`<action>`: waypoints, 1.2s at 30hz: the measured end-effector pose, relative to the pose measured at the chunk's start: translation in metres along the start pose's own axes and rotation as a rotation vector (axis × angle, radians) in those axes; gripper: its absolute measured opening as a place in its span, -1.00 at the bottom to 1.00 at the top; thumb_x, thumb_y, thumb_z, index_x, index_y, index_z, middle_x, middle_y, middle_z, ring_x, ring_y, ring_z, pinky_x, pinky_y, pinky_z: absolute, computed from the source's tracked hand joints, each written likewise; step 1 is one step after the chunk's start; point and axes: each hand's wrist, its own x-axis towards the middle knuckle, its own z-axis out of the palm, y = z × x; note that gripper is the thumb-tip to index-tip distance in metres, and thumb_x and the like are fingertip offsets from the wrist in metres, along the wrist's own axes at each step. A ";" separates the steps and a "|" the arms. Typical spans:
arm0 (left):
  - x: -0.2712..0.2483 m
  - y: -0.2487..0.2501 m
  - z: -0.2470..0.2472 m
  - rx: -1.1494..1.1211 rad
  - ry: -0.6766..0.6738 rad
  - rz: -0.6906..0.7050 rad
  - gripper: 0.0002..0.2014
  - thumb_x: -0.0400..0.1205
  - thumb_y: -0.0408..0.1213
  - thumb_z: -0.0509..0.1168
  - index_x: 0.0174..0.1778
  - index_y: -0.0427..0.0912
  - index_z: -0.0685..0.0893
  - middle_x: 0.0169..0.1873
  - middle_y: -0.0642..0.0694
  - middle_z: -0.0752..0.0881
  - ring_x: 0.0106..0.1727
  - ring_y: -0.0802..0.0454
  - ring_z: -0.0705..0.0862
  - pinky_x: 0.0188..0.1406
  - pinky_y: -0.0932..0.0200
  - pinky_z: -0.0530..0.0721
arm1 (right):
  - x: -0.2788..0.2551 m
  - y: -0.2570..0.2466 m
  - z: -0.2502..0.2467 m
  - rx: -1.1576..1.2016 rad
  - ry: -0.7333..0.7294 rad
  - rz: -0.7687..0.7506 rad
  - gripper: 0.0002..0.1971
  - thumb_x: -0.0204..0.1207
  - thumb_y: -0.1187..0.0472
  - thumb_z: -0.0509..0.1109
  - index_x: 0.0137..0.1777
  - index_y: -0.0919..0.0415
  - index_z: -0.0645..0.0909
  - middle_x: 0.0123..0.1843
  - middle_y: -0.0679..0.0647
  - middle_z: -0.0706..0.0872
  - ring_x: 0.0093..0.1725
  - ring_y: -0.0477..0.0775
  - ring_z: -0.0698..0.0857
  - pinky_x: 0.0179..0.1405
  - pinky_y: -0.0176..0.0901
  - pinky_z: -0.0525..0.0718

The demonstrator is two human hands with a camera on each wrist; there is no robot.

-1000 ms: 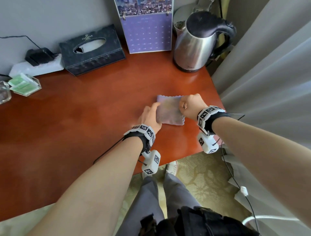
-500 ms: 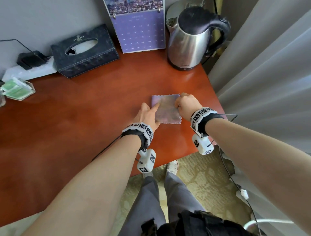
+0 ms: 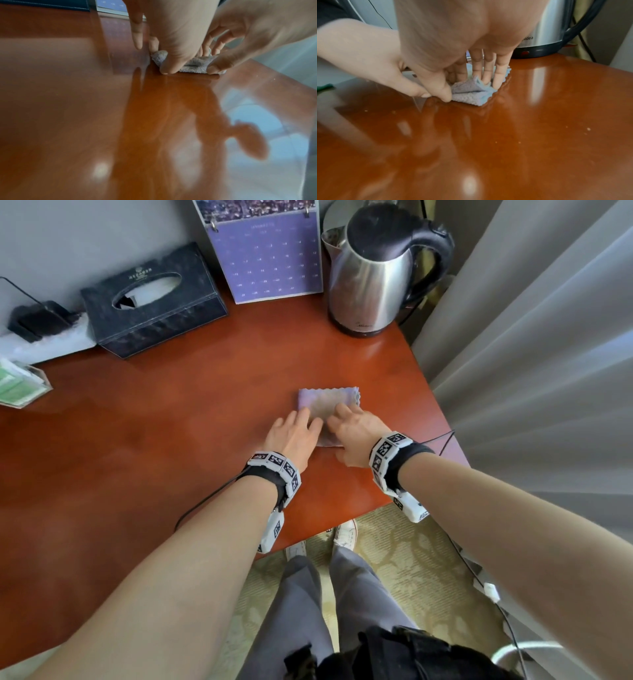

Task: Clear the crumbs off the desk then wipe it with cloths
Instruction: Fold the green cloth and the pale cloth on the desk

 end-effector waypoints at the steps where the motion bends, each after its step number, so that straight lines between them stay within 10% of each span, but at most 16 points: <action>1: 0.000 0.002 0.001 0.010 0.006 -0.007 -0.53 0.34 -0.38 0.56 0.12 -0.12 0.57 0.02 -0.14 0.55 -0.01 -0.14 0.62 -0.14 -0.01 0.57 | 0.000 -0.002 0.001 -0.016 0.011 0.006 -0.55 0.40 0.09 0.39 0.28 0.20 0.49 0.25 0.20 0.49 0.19 0.27 0.54 -0.05 -0.03 0.51; 6: 0.008 0.007 0.009 -0.003 0.083 -0.019 -0.66 0.27 -0.45 0.55 -0.11 -0.14 0.63 -0.20 -0.14 0.60 -0.25 -0.12 0.65 -0.47 0.08 0.58 | 0.001 -0.009 0.014 0.008 0.056 0.085 -0.54 0.33 0.11 0.42 0.22 0.18 0.45 0.23 0.17 0.47 0.15 0.26 0.53 -0.05 -0.05 0.44; 10: 0.015 -0.003 -0.005 -0.123 -0.003 -0.054 -0.82 0.62 -0.40 0.25 0.13 -0.18 0.58 0.08 -0.18 0.60 0.08 -0.22 0.65 -0.16 -0.06 0.60 | -0.001 -0.014 0.019 0.063 0.089 0.156 -0.49 0.30 0.10 0.48 0.23 0.19 0.43 0.25 0.15 0.45 0.21 0.26 0.51 0.05 0.01 0.51; 18: -0.007 -0.027 -0.038 -0.464 -0.015 -0.211 -0.80 0.63 -0.26 0.22 0.08 0.01 0.70 -0.01 -0.06 0.71 -0.02 -0.11 0.64 -0.16 0.06 0.58 | -0.009 -0.014 0.000 0.317 0.164 0.317 -0.65 0.45 0.18 0.37 0.24 0.20 0.57 0.18 0.20 0.55 0.24 0.30 0.49 0.11 0.02 0.50; 22: -0.022 -0.053 -0.080 -0.589 0.019 -0.291 -0.79 0.64 -0.26 0.20 0.11 -0.06 0.69 -0.10 -0.14 0.75 -0.12 -0.16 0.68 -0.26 0.11 0.51 | -0.018 -0.021 -0.061 0.703 0.279 0.386 -0.88 0.36 0.18 0.51 -0.20 0.12 0.61 -0.31 0.03 0.59 -0.18 0.16 0.60 -0.32 -0.17 0.51; 26: -0.032 -0.086 -0.150 -0.736 0.174 -0.343 -0.77 0.70 -0.28 0.19 0.21 -0.13 0.69 0.01 -0.16 0.72 0.00 -0.17 0.65 -0.07 0.08 0.56 | -0.027 -0.033 -0.143 0.962 0.449 0.348 -0.61 0.32 0.15 0.63 -0.46 0.09 0.42 -0.49 -0.03 0.43 -0.36 0.05 0.47 -0.34 -0.13 0.51; 31: -0.050 -0.124 -0.244 -1.145 0.502 -0.365 -0.82 0.64 -0.34 0.31 0.10 -0.19 0.75 0.09 -0.26 0.76 0.15 -0.23 0.70 0.18 -0.05 0.67 | -0.053 -0.062 -0.244 1.199 0.655 0.234 -0.80 0.45 0.24 0.59 -0.28 0.18 0.59 -0.37 0.10 0.60 -0.44 0.03 0.58 -0.44 -0.15 0.66; 36: -0.096 -0.140 -0.292 -1.626 0.484 -0.244 -0.90 0.62 -0.28 0.42 -0.18 -0.20 0.72 -0.13 -0.35 0.69 -0.06 -0.22 0.69 0.13 -0.32 0.71 | -0.085 -0.098 -0.302 1.336 0.814 0.143 -0.91 0.49 0.31 0.54 -0.11 0.23 0.67 -0.33 0.06 0.71 -0.40 -0.04 0.70 -0.43 -0.21 0.70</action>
